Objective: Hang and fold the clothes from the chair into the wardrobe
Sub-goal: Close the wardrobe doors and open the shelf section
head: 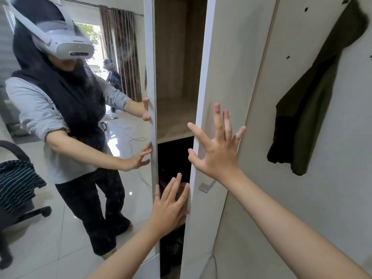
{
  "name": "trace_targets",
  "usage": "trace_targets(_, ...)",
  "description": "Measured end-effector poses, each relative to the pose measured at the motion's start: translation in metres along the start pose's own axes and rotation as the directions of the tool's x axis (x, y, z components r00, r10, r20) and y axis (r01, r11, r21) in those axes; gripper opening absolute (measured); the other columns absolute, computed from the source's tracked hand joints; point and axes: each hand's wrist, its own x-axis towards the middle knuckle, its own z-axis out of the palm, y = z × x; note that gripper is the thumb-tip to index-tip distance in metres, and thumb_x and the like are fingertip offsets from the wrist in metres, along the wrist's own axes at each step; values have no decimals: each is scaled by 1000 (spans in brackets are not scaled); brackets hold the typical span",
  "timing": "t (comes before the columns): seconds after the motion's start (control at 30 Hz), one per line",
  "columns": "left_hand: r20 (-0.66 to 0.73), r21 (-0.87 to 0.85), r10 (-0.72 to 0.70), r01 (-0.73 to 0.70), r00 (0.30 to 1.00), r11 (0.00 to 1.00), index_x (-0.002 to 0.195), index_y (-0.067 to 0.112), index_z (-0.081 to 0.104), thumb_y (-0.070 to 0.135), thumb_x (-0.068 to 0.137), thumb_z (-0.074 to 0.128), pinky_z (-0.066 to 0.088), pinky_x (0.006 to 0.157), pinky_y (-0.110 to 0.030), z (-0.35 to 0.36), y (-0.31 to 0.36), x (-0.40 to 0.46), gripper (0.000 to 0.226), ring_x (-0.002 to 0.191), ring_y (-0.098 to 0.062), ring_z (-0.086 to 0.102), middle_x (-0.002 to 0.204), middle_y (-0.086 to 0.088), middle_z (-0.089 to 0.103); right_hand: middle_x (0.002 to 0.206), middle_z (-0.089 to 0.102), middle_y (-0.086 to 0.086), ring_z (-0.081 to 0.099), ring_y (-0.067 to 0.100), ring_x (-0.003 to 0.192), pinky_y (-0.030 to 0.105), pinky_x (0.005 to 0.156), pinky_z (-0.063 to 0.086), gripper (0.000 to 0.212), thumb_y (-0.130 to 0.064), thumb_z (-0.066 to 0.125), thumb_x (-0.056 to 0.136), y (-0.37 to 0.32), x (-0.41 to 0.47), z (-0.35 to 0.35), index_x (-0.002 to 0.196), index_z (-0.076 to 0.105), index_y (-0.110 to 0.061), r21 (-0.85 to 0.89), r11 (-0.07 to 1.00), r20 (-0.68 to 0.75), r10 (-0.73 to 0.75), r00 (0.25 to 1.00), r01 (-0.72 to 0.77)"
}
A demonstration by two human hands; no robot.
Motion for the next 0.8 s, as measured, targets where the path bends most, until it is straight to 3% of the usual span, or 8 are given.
trace_targets(0.1,-48,-15,64,-64,997,998,146,23,20,55,79,57,34,97,-66,-11,20,4,82,141,-29,23,158,-15,9,157,5,14,7,36,146,66,106,-6,58,-46,61,75,17,-15,-21,131,50,-39,-8,1000,-23,5,1000,-5)
trace_targets(0.2,-24,-17,105,-105,994,994,148,18,22,54,70,72,26,102,-63,-21,50,18,99,145,-27,14,160,-11,1,157,6,14,11,37,145,65,106,-2,58,-45,64,73,41,-30,-47,129,50,-38,-14,1000,-23,10,1000,-10)
trace_targets(0.33,17,-101,140,-137,990,985,149,20,20,54,66,76,35,97,-64,-25,98,41,106,142,-28,20,159,-12,8,157,4,13,11,37,144,69,104,4,65,-46,67,72,82,-53,-87,133,46,-38,-15,1000,16,22,1000,-22)
trace_targets(0.47,89,-134,266,-253,960,958,151,20,12,54,64,78,42,92,-63,-22,153,65,115,141,-29,26,158,-11,15,159,-7,7,-4,28,147,62,110,-7,88,-50,60,75,127,-63,-127,149,23,-25,-163,986,77,-16,997,28)
trace_targets(0.57,123,-198,330,-303,936,932,152,16,8,50,67,78,42,94,-60,-10,193,82,115,140,-31,30,158,-14,12,159,-7,4,-1,25,147,51,112,-16,93,-49,53,79,161,-58,-155,152,10,-11,-291,956,97,-8,995,36)
trace_targets(0.63,146,-244,368,-327,918,913,152,18,-4,48,75,72,34,102,-58,-1,221,94,112,145,-33,11,159,-15,-2,159,-6,7,2,27,148,49,115,-10,95,-49,54,80,183,-59,-167,151,6,-7,-359,933,111,4,994,37)
trace_targets(0.7,157,-268,412,-363,898,892,148,23,-22,47,85,62,14,111,-54,9,248,108,107,143,-30,-18,155,-13,-25,159,-9,10,-1,29,148,48,114,2,101,-43,65,78,206,-66,-172,150,5,-7,-339,941,124,31,992,13)
trace_targets(0.8,163,-296,430,-372,888,880,144,25,-30,51,88,56,0,115,-50,16,282,136,106,138,-25,-34,149,-8,-39,155,-27,12,-8,35,146,53,116,18,98,-35,66,82,244,-73,-173,150,1,-8,-115,992,161,66,985,-47)
